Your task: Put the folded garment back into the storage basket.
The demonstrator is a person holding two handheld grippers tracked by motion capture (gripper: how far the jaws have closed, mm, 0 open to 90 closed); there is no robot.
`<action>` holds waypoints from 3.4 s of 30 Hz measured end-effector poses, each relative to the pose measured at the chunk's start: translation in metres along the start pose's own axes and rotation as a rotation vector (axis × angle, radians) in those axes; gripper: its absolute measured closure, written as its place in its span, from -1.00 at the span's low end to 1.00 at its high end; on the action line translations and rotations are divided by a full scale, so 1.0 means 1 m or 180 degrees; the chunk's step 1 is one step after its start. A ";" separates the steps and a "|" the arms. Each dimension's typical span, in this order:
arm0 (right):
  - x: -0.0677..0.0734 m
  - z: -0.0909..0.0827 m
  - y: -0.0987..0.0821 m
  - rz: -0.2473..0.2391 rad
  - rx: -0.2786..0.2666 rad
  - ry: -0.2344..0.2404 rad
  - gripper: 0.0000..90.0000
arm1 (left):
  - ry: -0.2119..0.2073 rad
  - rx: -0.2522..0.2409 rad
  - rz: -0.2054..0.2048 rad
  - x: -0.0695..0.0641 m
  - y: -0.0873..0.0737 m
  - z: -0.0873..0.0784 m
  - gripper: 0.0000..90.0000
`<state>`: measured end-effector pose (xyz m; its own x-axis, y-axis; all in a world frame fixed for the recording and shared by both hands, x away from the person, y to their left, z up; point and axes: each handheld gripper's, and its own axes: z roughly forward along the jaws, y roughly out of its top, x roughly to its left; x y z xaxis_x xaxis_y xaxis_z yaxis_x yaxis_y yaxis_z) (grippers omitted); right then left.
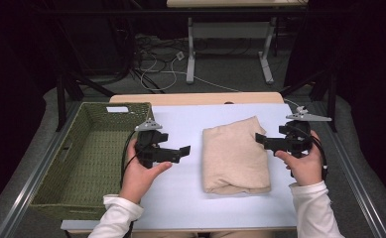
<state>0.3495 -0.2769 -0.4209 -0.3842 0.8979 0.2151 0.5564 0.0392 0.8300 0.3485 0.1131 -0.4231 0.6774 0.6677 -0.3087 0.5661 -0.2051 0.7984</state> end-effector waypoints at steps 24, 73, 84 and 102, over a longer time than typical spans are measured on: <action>-0.019 0.033 -0.022 0.0243 0.0377 0.0049 -0.93 | -0.0204 0.0238 -0.0418 0.012 0.006 0.066 -0.94; -0.057 0.087 -0.064 0.0786 0.0961 0.0089 -0.89 | -0.0321 0.0856 -0.1145 0.033 -0.027 0.159 -0.87; -0.059 0.091 -0.067 0.0837 0.1001 0.0111 -0.87 | -0.0358 0.0909 -0.1295 0.035 -0.033 0.168 -0.87; -0.053 0.101 -0.074 0.0883 0.1086 0.0228 -0.82 | -0.0385 0.0956 -0.1228 0.027 -0.035 0.177 -0.84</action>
<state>0.4035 -0.2828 -0.5457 -0.2295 0.8627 0.4507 0.8523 -0.0455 0.5211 0.4300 0.0122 -0.5508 0.4316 0.6514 -0.6240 0.8842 -0.1685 0.4358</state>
